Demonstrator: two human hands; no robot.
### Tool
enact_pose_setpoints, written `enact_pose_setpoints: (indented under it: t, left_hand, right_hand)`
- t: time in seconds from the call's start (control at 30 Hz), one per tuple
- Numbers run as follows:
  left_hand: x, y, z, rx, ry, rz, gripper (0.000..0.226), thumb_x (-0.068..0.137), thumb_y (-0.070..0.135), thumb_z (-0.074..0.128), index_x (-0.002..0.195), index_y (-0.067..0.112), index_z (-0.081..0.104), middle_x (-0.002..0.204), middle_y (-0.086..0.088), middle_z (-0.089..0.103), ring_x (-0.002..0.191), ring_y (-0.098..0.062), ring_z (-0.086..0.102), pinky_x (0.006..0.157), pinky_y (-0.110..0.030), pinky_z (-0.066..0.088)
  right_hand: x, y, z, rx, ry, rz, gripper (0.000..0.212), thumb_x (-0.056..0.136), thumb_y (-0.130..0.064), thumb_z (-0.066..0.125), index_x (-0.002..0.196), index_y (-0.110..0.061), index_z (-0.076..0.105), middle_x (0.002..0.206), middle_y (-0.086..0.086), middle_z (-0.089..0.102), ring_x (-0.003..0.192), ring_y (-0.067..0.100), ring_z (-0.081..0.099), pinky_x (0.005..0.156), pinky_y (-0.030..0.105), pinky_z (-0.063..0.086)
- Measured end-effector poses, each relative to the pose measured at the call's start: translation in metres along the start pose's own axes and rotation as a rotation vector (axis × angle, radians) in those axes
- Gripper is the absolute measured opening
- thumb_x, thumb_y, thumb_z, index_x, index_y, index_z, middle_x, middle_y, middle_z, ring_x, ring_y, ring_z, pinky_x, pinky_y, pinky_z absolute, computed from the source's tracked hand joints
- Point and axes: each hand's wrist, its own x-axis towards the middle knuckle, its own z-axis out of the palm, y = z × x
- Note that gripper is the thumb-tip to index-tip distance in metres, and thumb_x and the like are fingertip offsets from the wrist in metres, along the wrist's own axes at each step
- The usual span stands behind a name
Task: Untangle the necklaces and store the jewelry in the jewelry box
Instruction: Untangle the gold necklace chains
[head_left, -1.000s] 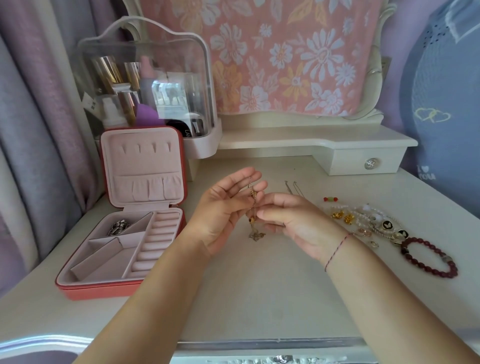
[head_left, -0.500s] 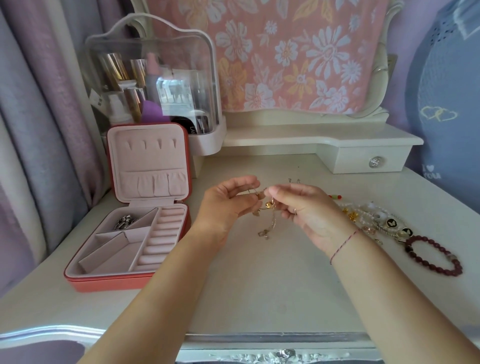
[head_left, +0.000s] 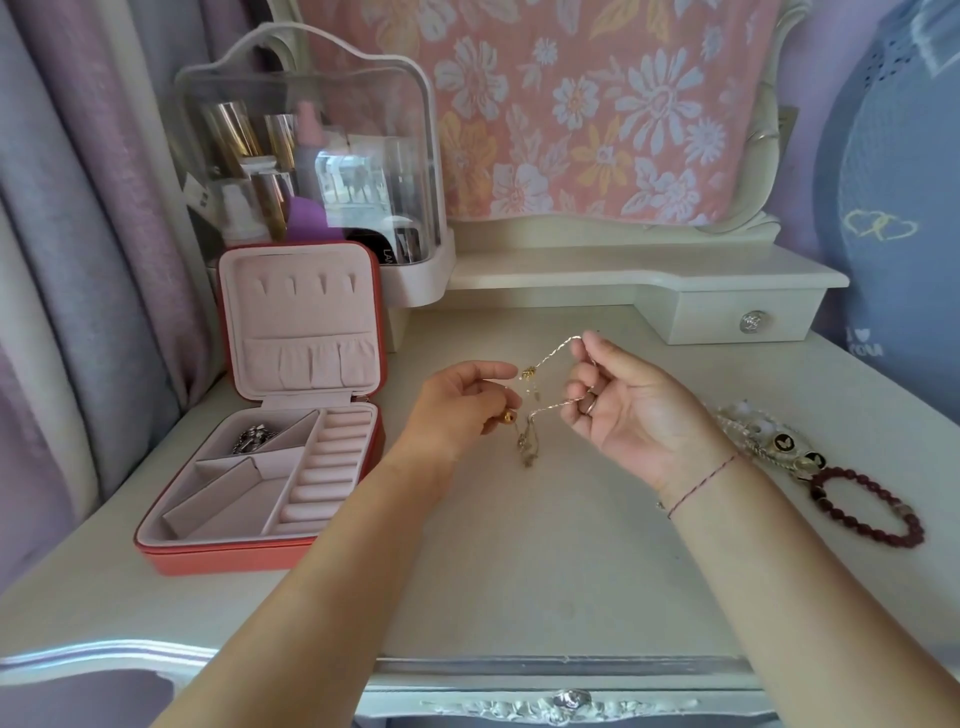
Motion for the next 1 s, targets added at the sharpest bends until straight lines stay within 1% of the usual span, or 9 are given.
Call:
enact_pose_setpoints:
  t: [0.1, 0.17, 0.33, 0.43, 0.57, 0.7, 0.77, 0.93, 1.0]
  left_hand:
    - [0.0, 0.001, 0.0, 0.024, 0.017, -0.005, 0.038, 0.082, -0.016, 0.038, 0.072, 0.011, 0.062, 0.059, 0.001, 0.062, 0.054, -0.011, 0.057, 0.053, -0.014, 0.042]
    - [0.001, 0.002, -0.002, -0.031, 0.012, -0.028, 0.04, 0.079, -0.019, 0.032, 0.064, 0.011, 0.054, 0.056, 0.0, 0.061, 0.054, -0.013, 0.058, 0.052, -0.015, 0.043]
    - [0.0, 0.006, -0.007, -0.536, -0.077, -0.168, 0.036, 0.086, -0.012, 0.028, 0.071, 0.016, 0.045, 0.058, 0.002, 0.051, 0.057, -0.015, 0.06, 0.062, -0.025, 0.047]
    - [-0.001, 0.007, -0.008, -0.675, -0.107, -0.176, 0.029, 0.086, -0.004, 0.029, 0.075, 0.016, 0.047, 0.058, 0.003, 0.046, 0.054, -0.014, 0.056, 0.06, -0.025, 0.047]
    - [-0.005, 0.01, -0.007, -0.804, -0.132, -0.17, 0.028, 0.084, 0.004, 0.031, 0.083, 0.012, 0.058, 0.055, 0.003, 0.037, 0.044, -0.011, 0.036, 0.049, -0.021, 0.034]
    - [-0.006, 0.014, -0.011, -0.827, -0.174, -0.101, 0.043, 0.074, 0.01, 0.041, 0.109, 0.016, 0.066, 0.055, 0.006, 0.033, 0.038, -0.008, 0.025, 0.046, -0.02, 0.018]
    - [-0.007, 0.014, -0.011, -0.822, -0.166, -0.086, 0.048, 0.073, 0.01, 0.043, 0.116, 0.018, 0.064, 0.058, 0.006, 0.037, 0.038, -0.008, 0.024, 0.043, -0.021, 0.016]
    - [-0.004, 0.011, -0.01, -0.671, -0.046, -0.111, 0.05, 0.081, 0.004, 0.039, 0.126, 0.017, 0.056, 0.074, 0.004, 0.056, 0.04, -0.008, 0.025, 0.037, -0.019, 0.016]
    - [-0.002, 0.009, -0.011, -0.499, 0.034, -0.115, 0.042, 0.085, 0.002, 0.042, 0.12, 0.018, 0.059, 0.079, 0.003, 0.061, 0.039, -0.008, 0.026, 0.037, -0.019, 0.015]
  right_hand:
    - [0.001, -0.001, -0.001, 0.024, -0.043, 0.001, 0.014, 0.084, -0.026, 0.059, 0.088, -0.014, 0.064, 0.053, -0.008, 0.034, 0.047, 0.007, 0.036, 0.05, 0.017, 0.036]
    - [0.001, -0.002, -0.002, 0.043, -0.062, -0.003, 0.016, 0.08, -0.025, 0.06, 0.091, -0.014, 0.065, 0.05, -0.009, 0.031, 0.044, 0.006, 0.031, 0.046, 0.016, 0.032]
    - [-0.001, -0.005, -0.004, 0.1, -0.062, 0.008, 0.016, 0.078, -0.02, 0.061, 0.092, -0.014, 0.067, 0.05, -0.009, 0.029, 0.042, 0.005, 0.027, 0.039, 0.015, 0.023]
    - [0.0, -0.005, -0.006, 0.111, -0.033, 0.008, 0.014, 0.078, -0.019, 0.062, 0.091, -0.014, 0.066, 0.05, -0.009, 0.03, 0.041, 0.005, 0.027, 0.037, 0.015, 0.02]
    - [0.0, -0.007, -0.008, 0.107, 0.004, 0.004, 0.012, 0.08, -0.02, 0.062, 0.09, -0.016, 0.066, 0.049, -0.009, 0.03, 0.039, 0.004, 0.027, 0.034, 0.015, 0.02]
    - [0.002, -0.007, -0.013, 0.064, 0.071, -0.007, 0.008, 0.089, -0.021, 0.058, 0.09, -0.018, 0.066, 0.047, -0.01, 0.031, 0.037, 0.004, 0.026, 0.033, 0.015, 0.018]
    - [0.003, -0.007, -0.015, 0.033, 0.114, -0.025, 0.009, 0.091, -0.021, 0.058, 0.089, -0.017, 0.066, 0.046, -0.009, 0.031, 0.037, 0.004, 0.026, 0.033, 0.015, 0.018]
    - [0.003, -0.007, -0.015, -0.025, 0.133, -0.1, 0.012, 0.093, -0.021, 0.057, 0.086, -0.017, 0.066, 0.046, -0.009, 0.031, 0.037, 0.005, 0.025, 0.034, 0.016, 0.016]
    - [0.003, -0.009, -0.016, -0.019, 0.114, -0.13, 0.012, 0.093, -0.021, 0.056, 0.087, -0.018, 0.066, 0.047, -0.009, 0.03, 0.037, 0.005, 0.024, 0.034, 0.016, 0.017]
